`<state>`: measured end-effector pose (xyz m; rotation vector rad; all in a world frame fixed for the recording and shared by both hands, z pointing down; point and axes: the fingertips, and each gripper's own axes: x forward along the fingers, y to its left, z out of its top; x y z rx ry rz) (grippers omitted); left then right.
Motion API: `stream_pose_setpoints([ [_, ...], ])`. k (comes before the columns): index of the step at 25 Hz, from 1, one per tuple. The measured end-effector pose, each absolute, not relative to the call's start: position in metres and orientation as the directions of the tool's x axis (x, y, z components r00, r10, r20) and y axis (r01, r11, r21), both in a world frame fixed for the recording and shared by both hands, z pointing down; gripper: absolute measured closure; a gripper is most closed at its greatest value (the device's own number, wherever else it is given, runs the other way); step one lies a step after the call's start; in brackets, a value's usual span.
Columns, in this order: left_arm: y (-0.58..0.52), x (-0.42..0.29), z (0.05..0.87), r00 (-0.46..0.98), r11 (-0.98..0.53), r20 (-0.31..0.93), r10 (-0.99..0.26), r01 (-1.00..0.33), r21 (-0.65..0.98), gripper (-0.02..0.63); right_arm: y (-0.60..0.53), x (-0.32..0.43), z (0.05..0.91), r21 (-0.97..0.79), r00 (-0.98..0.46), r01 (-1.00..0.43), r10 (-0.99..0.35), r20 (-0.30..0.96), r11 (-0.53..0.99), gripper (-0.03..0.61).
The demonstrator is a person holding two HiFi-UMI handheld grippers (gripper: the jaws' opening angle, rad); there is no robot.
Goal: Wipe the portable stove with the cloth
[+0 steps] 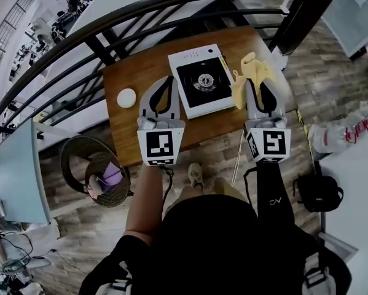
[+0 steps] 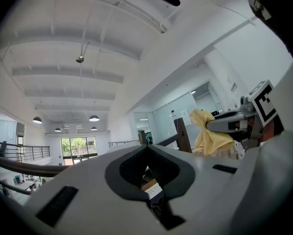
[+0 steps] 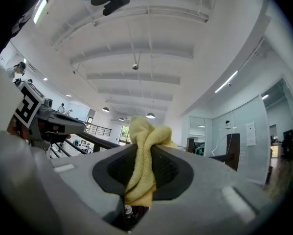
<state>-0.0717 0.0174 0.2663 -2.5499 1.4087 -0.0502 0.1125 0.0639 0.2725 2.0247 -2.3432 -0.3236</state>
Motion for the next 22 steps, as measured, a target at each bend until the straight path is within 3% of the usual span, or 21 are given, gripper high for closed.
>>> stream_pose_setpoints([
  [22,-0.074,-0.063,0.287,0.553,-0.534,-0.061,-0.831,-0.823,-0.193,0.607,-0.037,0.108,0.285,0.17,-0.184,-0.971,-0.98,-0.081,0.168,0.5],
])
